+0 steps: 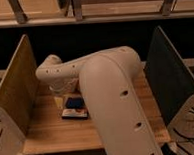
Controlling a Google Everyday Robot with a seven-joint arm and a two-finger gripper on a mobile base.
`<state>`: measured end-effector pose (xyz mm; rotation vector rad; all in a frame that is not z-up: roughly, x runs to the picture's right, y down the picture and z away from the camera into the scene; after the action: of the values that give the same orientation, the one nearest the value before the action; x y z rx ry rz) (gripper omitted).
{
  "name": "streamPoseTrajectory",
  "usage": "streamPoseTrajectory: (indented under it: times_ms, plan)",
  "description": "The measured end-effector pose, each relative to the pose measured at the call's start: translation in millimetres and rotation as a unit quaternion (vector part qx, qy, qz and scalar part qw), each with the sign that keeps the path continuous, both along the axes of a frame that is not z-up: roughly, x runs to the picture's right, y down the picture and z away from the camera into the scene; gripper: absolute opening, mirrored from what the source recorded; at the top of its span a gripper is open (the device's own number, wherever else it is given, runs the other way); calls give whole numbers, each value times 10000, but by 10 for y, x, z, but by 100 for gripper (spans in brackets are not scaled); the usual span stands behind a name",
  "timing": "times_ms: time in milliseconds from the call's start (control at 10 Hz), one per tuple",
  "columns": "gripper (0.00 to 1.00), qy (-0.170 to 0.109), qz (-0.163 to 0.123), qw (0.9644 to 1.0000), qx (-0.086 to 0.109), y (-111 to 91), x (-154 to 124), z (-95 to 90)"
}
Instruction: Place the white sponge in the ceramic cup
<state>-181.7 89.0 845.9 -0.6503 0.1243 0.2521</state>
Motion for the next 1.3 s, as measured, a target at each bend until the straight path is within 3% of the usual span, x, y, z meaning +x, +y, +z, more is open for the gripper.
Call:
streamPoseTrajectory:
  times_ms: [500,800,1300]
  plan:
    - [80,53,617,9973,-398,58,231,481]
    - [80,41,688,9959,-584,142,252,679]
    - [80,-95,687,9956,-632,157,186,759]
